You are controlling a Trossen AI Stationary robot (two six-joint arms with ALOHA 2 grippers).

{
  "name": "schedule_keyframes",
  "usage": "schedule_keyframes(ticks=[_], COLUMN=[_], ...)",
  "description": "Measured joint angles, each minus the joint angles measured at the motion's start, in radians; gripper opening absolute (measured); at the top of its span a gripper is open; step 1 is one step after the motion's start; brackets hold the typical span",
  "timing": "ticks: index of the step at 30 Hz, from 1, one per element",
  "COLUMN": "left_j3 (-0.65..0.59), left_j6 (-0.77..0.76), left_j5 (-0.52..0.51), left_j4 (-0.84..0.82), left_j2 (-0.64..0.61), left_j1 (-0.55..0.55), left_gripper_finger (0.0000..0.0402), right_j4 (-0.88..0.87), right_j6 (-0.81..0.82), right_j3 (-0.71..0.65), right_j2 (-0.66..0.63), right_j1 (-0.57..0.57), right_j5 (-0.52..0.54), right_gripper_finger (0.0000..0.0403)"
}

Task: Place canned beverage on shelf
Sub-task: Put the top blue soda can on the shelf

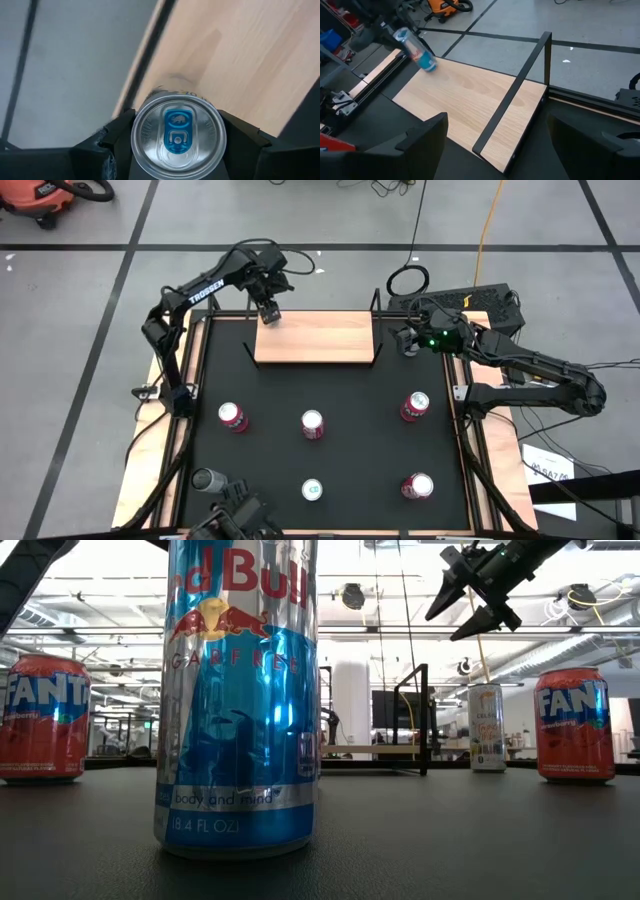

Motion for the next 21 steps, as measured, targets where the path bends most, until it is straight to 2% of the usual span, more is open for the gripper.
schedule_keyframes(ticks=[17, 21], left_j3=[0.033, 0.033], left_j6=[0.023, 0.027], left_j5=[0.056, 0.124], left_j4=[-0.014, -0.008], left_j2=[0.01, 0.031], left_j1=[0.038, 0.067], left_gripper_finger=[0.0224, 0.0224], right_j4=[0.003, 0.003], right_j6=[0.03, 0.031], right_j3=[0.0, 0.0], right_j2=[0.03, 0.03], right_j1=[0.005, 0.005], right_j5=[-0.006, -0.008], right_gripper_finger=[0.0329, 0.0329])
